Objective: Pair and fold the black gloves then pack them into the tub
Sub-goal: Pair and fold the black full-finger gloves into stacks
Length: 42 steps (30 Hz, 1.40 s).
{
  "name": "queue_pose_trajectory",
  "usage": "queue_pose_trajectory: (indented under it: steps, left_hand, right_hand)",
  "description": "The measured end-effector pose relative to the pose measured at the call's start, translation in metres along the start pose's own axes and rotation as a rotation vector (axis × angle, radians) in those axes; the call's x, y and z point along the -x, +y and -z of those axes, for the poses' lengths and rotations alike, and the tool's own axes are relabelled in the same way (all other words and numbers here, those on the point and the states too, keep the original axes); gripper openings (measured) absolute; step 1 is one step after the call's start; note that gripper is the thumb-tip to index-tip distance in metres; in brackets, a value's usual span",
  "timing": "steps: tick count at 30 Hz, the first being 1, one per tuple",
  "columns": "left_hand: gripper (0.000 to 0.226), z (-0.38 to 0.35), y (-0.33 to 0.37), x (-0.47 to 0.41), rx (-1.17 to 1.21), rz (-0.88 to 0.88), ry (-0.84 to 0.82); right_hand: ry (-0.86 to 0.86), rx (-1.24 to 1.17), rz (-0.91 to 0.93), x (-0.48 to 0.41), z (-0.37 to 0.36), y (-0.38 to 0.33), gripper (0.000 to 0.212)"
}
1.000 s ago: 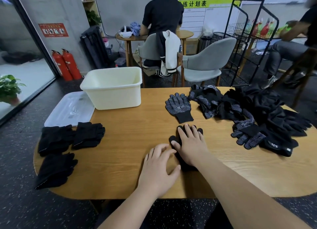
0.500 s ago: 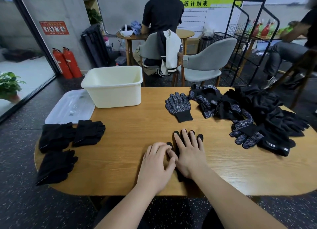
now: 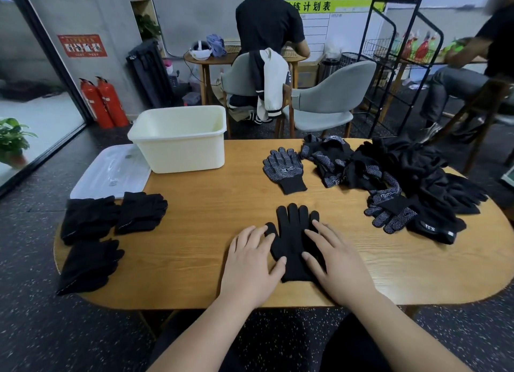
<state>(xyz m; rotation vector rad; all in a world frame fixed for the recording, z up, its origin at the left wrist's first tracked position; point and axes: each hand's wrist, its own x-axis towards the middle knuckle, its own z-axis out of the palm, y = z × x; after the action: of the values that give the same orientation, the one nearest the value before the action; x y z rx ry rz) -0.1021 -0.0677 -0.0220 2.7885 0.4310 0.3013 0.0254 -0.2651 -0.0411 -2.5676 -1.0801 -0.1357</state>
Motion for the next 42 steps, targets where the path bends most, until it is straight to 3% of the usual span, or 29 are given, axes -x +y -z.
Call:
queue_pose_trajectory:
  steps: [7,11,14,19,24,29,37,42]
  left_hand:
    - [0.063,-0.001,-0.003,0.002,0.071,-0.109,-0.056]
    - [0.058,-0.002,-0.003,0.002,0.110,-0.108,-0.005]
    - [0.040,-0.001,-0.007,0.004,0.181,-0.152,0.051]
    - [0.019,-0.003,-0.007,0.005,0.181,-0.181,0.074]
    - [0.017,-0.004,-0.007,0.005,0.190,-0.148,0.106]
    - [0.019,-0.006,-0.008,0.004,0.223,-0.139,0.094]
    - [0.044,-0.001,-0.007,0.006,0.225,-0.172,0.050]
    - [0.029,-0.004,-0.009,0.003,0.182,-0.211,0.068]
  right_hand:
    - [0.096,-0.025,0.038,0.003,0.001,-0.003,0.048]
    - [0.178,-0.118,0.140,0.010,0.008,-0.003,0.033]
    - [0.182,-0.121,0.259,0.015,0.008,-0.004,0.021]
    - [0.156,-0.151,0.223,0.013,0.006,-0.002,0.020]
    - [0.103,-0.201,0.206,0.013,0.010,0.000,0.029]
    - [0.160,-0.161,0.188,0.009,0.002,0.002,0.019]
    - [0.209,-0.253,0.155,0.011,0.009,-0.002,0.021]
    - [0.151,-0.326,0.186,0.014,0.014,-0.001,0.024]
